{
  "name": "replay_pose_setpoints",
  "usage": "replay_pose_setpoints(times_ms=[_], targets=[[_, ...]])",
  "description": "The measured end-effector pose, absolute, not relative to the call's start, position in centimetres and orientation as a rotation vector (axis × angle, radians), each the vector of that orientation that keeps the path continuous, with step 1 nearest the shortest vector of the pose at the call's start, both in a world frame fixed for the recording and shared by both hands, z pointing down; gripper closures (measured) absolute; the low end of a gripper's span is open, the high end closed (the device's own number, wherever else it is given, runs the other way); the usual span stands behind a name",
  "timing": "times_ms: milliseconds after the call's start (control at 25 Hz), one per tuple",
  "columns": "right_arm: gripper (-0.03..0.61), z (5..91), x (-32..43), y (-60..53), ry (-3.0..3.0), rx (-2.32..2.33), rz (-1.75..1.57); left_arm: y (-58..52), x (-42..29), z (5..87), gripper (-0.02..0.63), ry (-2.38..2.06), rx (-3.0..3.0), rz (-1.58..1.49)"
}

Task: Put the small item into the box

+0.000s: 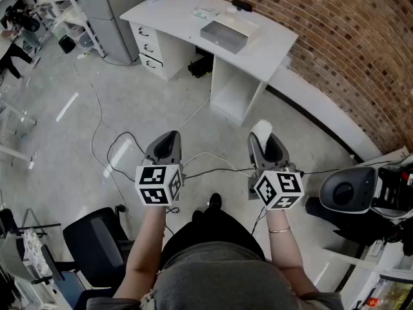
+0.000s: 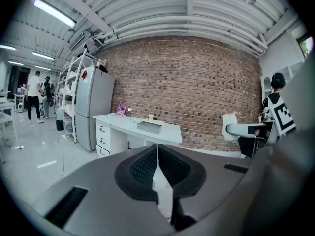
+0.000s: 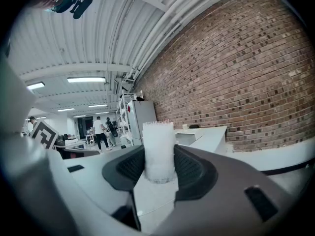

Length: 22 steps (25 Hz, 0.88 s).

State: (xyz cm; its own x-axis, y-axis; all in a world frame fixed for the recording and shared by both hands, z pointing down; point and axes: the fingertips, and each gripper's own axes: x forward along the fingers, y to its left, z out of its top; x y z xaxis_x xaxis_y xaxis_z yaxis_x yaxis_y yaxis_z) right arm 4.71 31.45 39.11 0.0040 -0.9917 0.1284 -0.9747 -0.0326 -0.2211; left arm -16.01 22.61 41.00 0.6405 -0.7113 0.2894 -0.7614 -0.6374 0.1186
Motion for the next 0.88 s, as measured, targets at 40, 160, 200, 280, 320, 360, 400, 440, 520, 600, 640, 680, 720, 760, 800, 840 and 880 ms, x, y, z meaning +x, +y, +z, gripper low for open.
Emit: replay_pose_setpoints(times_ms=[40, 160, 200, 280, 320, 360, 400, 440, 520, 600, 640, 680, 720, 760, 800, 840, 880], targets=[[0.399, 39.3, 4.9, 31.3, 2.131, -2.177, -0.392, 22.4, -15.8, 41.1, 0.588, -1.198, 2.63, 0.32], [0.397, 39.7, 5.8, 30.6, 2.116, -2.175, -0.422, 21.8, -15.1, 41.4, 0.588, -1.192, 2.622, 0.321], [0.397, 39.8, 6.1, 30.3, 2.112, -2.171, -0.432, 21.6, -14.9, 41.5, 0.588, -1.19, 2.619, 0.323], [0.397, 40.1, 6.8, 29.9, 2.106, -2.162, -0.452, 21.1, -14.3, 41.8, 0.588, -1.188, 2.618, 0.331], [0.396, 40.2, 7.1, 29.7, 2.103, -2.162, -0.458, 20.8, -14.0, 41.9, 0.588, -1.188, 2.618, 0.337], [0.396, 40.3, 7.5, 29.4, 2.1, -2.165, -0.461, 20.5, -13.7, 42.0, 0.588, -1.189, 2.619, 0.341], [0.396, 40.3, 7.8, 29.2, 2.096, -2.167, -0.464, 20.2, -13.4, 42.1, 0.588, -1.191, 2.621, 0.346], [0.396, 40.3, 8.2, 28.9, 2.092, -2.168, -0.466, 19.9, -13.1, 42.1, 0.588, -1.193, 2.624, 0.35], [0.396, 40.3, 9.0, 28.3, 2.08, -2.165, -0.472, 19.3, -12.5, 42.1, 0.588, -1.193, 2.632, 0.353], [0.396, 40.2, 9.7, 27.7, 2.074, -2.16, -0.475, 18.8, -12.0, 42.1, 0.588, -1.194, 2.635, 0.352], [0.396, 40.2, 9.9, 27.4, 2.074, -2.158, -0.475, 18.5, -11.7, 42.1, 0.588, -1.196, 2.635, 0.352], [0.396, 40.2, 10.1, 27.1, 2.075, -2.157, -0.474, 18.2, -11.5, 42.1, 0.588, -1.198, 2.634, 0.354], [0.396, 40.2, 10.3, 26.8, 2.077, -2.157, -0.473, 17.9, -11.3, 42.2, 0.588, -1.201, 2.633, 0.356], [0.396, 40.2, 10.5, 26.5, 2.079, -2.157, -0.47, 17.7, -11.1, 42.2, 0.588, -1.203, 2.632, 0.357], [0.396, 40.1, 10.8, 26.1, 2.082, -2.158, -0.465, 17.4, -10.9, 42.3, 0.588, -1.206, 2.631, 0.358], [0.396, 40.1, 11.1, 25.9, 2.086, -2.161, -0.46, 17.2, -10.6, 42.3, 0.588, -1.21, 2.63, 0.358], [0.396, 40.1, 11.4, 25.6, 2.09, -2.167, -0.453, 17.0, -10.4, 42.4, 0.588, -1.214, 2.629, 0.358]])
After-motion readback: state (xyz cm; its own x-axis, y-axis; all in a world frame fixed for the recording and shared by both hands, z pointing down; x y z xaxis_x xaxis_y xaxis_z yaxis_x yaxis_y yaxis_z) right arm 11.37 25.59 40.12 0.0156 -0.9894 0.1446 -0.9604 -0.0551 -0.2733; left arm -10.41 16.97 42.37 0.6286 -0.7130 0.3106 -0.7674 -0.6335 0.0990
